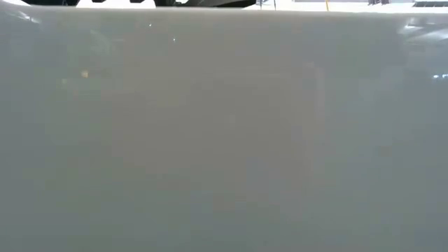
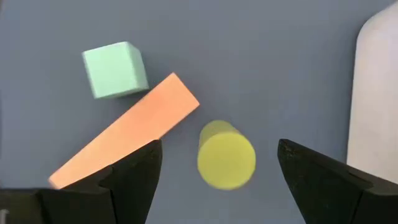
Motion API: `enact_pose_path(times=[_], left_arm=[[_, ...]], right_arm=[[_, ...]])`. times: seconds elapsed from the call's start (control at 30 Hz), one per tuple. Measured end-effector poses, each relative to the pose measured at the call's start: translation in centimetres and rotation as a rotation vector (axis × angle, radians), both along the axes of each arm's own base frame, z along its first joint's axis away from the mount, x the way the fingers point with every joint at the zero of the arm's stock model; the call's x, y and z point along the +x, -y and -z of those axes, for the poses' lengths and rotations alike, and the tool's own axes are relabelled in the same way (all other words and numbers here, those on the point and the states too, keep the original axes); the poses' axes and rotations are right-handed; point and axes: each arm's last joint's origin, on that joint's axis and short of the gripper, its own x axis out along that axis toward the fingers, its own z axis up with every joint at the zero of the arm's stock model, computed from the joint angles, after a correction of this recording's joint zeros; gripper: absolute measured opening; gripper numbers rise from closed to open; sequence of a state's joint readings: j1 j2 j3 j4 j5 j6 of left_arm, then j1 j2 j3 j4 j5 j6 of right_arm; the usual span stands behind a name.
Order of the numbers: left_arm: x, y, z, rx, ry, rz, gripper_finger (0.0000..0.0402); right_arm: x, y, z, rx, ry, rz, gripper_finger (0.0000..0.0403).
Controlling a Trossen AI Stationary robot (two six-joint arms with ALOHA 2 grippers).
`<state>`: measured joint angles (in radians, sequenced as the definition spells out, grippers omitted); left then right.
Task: Sort & place blocks by color
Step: Put the green block into the black bin
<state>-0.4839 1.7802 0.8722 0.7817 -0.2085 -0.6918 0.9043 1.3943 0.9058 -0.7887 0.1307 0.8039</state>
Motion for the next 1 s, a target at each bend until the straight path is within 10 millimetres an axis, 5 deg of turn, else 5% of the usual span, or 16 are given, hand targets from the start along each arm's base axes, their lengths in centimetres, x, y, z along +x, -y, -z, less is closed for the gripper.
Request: enact_pose_path(times=[0.27, 0.53, 0.8, 1.0], left_arm=[[0.0, 0.0, 0.0, -0.002, -0.001, 0.001, 0.0275], [0.0, 0.0, 0.0, -0.003, -0.001, 0.001, 0.0276], [0.0, 0.0, 0.0, 0.002, 0.001, 0.002, 0.0276], [0.0, 0.0, 0.0, 0.02, 0.006, 0.003, 0.0276]], right_arm=[[0.3, -0.4, 1.4, -0.026, -0.056, 0.095, 0.0277], [0.4, -0.4, 1.5, 0.005, -0.076, 0.196, 0.0108], [0.5, -0.2, 0.2, 0.09, -0.027, 0.263, 0.0106], [1.1, 0.8, -3.7, 0.16, 0.362, 0.265, 0.0106]])
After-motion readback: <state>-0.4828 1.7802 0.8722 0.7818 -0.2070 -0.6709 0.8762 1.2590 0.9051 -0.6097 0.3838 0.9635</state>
